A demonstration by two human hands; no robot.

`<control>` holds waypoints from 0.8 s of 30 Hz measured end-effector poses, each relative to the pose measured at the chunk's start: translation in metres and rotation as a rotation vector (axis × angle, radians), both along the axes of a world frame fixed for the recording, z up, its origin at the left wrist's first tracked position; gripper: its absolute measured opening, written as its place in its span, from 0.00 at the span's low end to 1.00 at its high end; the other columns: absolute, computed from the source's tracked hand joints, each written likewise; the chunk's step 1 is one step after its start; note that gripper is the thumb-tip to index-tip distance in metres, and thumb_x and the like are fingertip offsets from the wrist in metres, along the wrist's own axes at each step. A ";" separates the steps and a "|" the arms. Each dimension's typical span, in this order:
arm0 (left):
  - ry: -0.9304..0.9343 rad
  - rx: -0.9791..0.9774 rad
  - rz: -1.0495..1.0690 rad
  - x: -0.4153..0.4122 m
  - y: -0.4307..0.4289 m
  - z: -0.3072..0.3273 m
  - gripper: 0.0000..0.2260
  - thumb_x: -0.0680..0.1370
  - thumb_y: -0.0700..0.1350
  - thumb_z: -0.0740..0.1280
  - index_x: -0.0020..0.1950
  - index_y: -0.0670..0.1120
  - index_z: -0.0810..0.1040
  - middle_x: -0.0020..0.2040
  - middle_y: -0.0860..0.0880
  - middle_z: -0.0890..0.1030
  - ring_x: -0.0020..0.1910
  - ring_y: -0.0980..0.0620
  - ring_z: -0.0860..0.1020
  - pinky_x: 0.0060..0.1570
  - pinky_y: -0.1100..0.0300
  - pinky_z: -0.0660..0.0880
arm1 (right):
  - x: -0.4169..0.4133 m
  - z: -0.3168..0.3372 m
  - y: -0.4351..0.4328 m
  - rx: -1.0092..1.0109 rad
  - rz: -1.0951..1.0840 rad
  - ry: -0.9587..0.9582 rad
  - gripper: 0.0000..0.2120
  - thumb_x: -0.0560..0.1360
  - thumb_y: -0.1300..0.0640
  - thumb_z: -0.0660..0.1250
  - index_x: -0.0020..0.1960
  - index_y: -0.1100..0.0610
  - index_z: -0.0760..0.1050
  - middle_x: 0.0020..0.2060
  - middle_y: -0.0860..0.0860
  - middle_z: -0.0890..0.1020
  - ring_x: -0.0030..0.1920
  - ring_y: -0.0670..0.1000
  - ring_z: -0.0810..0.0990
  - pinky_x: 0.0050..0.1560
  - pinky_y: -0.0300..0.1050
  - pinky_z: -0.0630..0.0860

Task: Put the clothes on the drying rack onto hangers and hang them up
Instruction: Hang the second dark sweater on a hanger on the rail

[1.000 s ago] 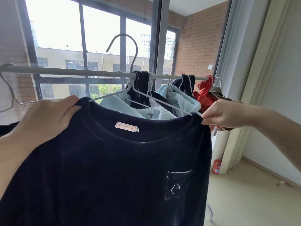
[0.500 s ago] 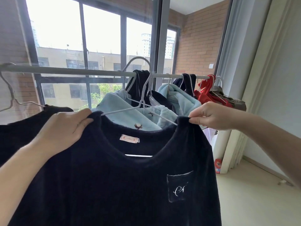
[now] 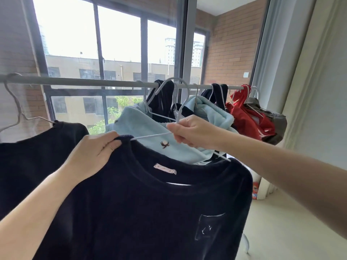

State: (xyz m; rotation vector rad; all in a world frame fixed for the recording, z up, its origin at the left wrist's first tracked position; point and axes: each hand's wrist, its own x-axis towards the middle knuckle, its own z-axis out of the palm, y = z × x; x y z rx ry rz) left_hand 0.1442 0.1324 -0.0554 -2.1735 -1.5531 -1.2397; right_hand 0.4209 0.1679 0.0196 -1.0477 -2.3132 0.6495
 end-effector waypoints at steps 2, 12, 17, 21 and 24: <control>-0.070 0.023 -0.008 -0.008 -0.004 0.004 0.08 0.79 0.39 0.65 0.40 0.44 0.78 0.34 0.51 0.79 0.36 0.53 0.75 0.39 0.60 0.70 | -0.004 0.008 -0.003 0.034 -0.032 0.048 0.22 0.81 0.48 0.59 0.31 0.57 0.70 0.22 0.46 0.68 0.19 0.42 0.63 0.22 0.30 0.63; -0.288 -0.224 -0.082 -0.028 -0.016 0.001 0.13 0.80 0.54 0.57 0.57 0.54 0.78 0.50 0.57 0.81 0.50 0.58 0.78 0.53 0.59 0.72 | -0.023 0.019 -0.006 0.102 -0.062 0.024 0.23 0.81 0.52 0.59 0.27 0.55 0.69 0.17 0.44 0.67 0.18 0.42 0.64 0.23 0.28 0.63; 0.118 -0.012 0.052 0.007 -0.010 0.006 0.13 0.81 0.58 0.49 0.45 0.54 0.68 0.38 0.54 0.77 0.36 0.50 0.76 0.41 0.49 0.74 | -0.035 0.037 -0.008 0.020 -0.071 0.035 0.22 0.81 0.52 0.59 0.29 0.56 0.70 0.16 0.44 0.66 0.17 0.42 0.62 0.19 0.32 0.61; 0.086 -0.079 -0.011 0.001 0.007 0.010 0.11 0.82 0.51 0.53 0.42 0.52 0.68 0.37 0.51 0.75 0.37 0.49 0.75 0.43 0.46 0.73 | -0.035 0.042 -0.007 -0.127 -0.087 -0.052 0.22 0.82 0.51 0.57 0.31 0.57 0.70 0.20 0.48 0.66 0.20 0.47 0.61 0.20 0.36 0.57; 0.138 -0.185 -0.008 -0.008 0.018 0.007 0.12 0.82 0.50 0.53 0.40 0.55 0.69 0.38 0.55 0.76 0.39 0.51 0.76 0.45 0.46 0.74 | -0.048 0.041 -0.003 -0.129 -0.115 -0.128 0.22 0.82 0.49 0.58 0.33 0.58 0.73 0.22 0.49 0.68 0.22 0.48 0.63 0.23 0.38 0.60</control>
